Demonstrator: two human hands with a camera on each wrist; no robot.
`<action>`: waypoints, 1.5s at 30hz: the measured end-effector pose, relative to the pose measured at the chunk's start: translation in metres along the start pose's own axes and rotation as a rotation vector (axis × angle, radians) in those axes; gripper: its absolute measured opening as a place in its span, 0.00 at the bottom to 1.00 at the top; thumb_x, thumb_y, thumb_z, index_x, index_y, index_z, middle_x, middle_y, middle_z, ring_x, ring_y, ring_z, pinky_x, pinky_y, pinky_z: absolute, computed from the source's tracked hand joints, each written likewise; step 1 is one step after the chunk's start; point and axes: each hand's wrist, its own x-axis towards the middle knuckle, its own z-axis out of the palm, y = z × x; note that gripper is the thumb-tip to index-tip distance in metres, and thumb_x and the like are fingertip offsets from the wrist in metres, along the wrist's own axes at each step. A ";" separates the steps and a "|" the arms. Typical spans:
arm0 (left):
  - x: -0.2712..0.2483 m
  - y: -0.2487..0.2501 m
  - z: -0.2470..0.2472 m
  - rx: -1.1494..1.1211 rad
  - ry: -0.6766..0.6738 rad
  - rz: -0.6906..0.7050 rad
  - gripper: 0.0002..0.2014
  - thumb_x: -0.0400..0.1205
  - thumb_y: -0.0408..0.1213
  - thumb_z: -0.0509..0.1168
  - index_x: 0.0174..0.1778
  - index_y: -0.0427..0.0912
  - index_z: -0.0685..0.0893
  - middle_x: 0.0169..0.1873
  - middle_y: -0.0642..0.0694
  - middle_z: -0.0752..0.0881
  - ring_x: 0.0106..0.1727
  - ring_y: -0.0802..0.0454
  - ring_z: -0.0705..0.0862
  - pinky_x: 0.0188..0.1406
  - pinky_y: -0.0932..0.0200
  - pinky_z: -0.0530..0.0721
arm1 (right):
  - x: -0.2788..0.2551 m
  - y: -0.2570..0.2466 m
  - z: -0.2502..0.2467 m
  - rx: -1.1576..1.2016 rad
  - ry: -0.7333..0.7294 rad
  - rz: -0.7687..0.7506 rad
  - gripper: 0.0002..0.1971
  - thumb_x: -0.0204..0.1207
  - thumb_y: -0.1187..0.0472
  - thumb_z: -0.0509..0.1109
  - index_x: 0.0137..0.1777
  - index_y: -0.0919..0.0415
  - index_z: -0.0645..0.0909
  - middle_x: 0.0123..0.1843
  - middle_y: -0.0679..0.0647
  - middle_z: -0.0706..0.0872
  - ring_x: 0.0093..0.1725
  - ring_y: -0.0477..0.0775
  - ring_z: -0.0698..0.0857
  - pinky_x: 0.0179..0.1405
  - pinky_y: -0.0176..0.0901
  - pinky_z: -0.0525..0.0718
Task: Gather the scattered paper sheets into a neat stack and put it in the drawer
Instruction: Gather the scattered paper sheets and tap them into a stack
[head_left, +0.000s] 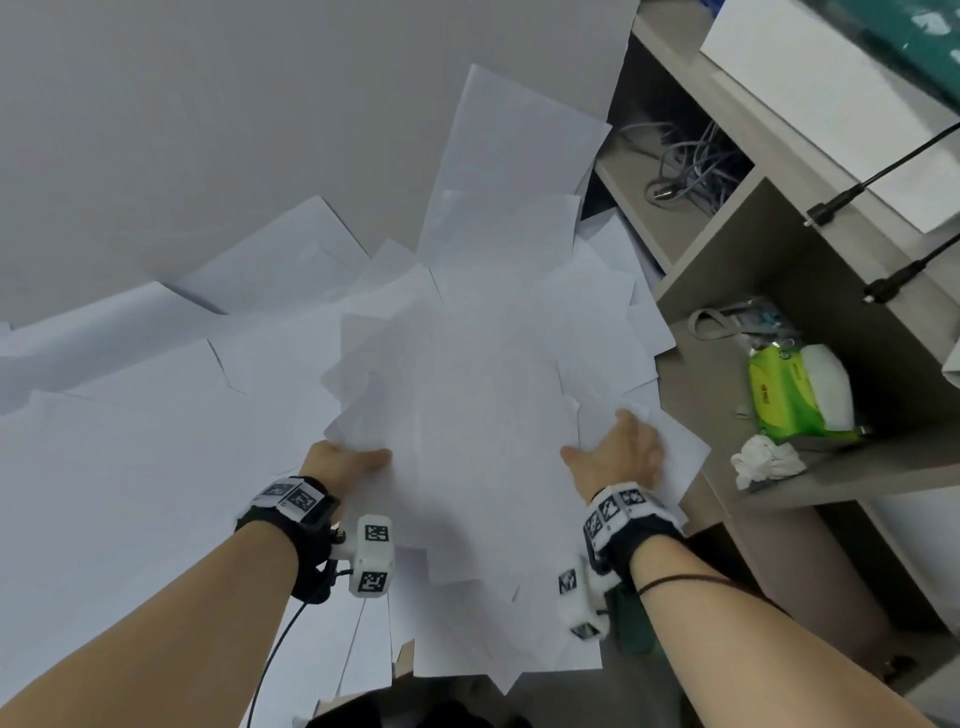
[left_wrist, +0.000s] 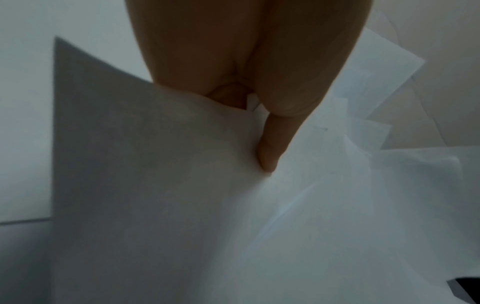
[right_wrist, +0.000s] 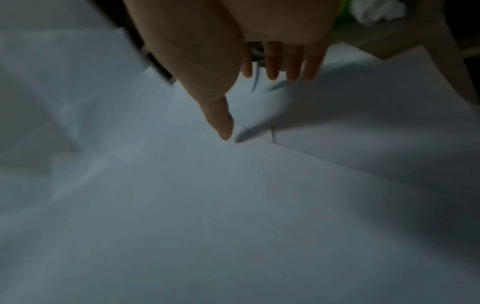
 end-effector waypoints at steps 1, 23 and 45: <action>-0.006 0.002 0.002 -0.028 -0.001 -0.009 0.25 0.65 0.34 0.85 0.56 0.28 0.87 0.49 0.31 0.91 0.48 0.32 0.91 0.54 0.33 0.89 | -0.010 -0.001 0.006 -0.096 -0.014 -0.129 0.45 0.70 0.48 0.78 0.83 0.56 0.58 0.85 0.61 0.56 0.83 0.65 0.56 0.79 0.59 0.61; -0.012 0.007 0.022 -0.054 0.006 0.146 0.15 0.75 0.21 0.75 0.59 0.26 0.86 0.51 0.28 0.89 0.49 0.32 0.89 0.53 0.36 0.88 | 0.051 0.047 -0.045 -0.118 0.008 0.059 0.27 0.66 0.47 0.70 0.62 0.61 0.81 0.61 0.62 0.85 0.57 0.65 0.82 0.59 0.52 0.83; -0.025 0.000 0.049 0.081 0.190 0.109 0.10 0.76 0.25 0.75 0.52 0.32 0.85 0.50 0.31 0.89 0.53 0.31 0.89 0.61 0.33 0.86 | 0.085 0.041 -0.089 0.077 -0.402 -0.013 0.14 0.74 0.68 0.77 0.58 0.72 0.83 0.51 0.61 0.84 0.50 0.58 0.83 0.46 0.44 0.79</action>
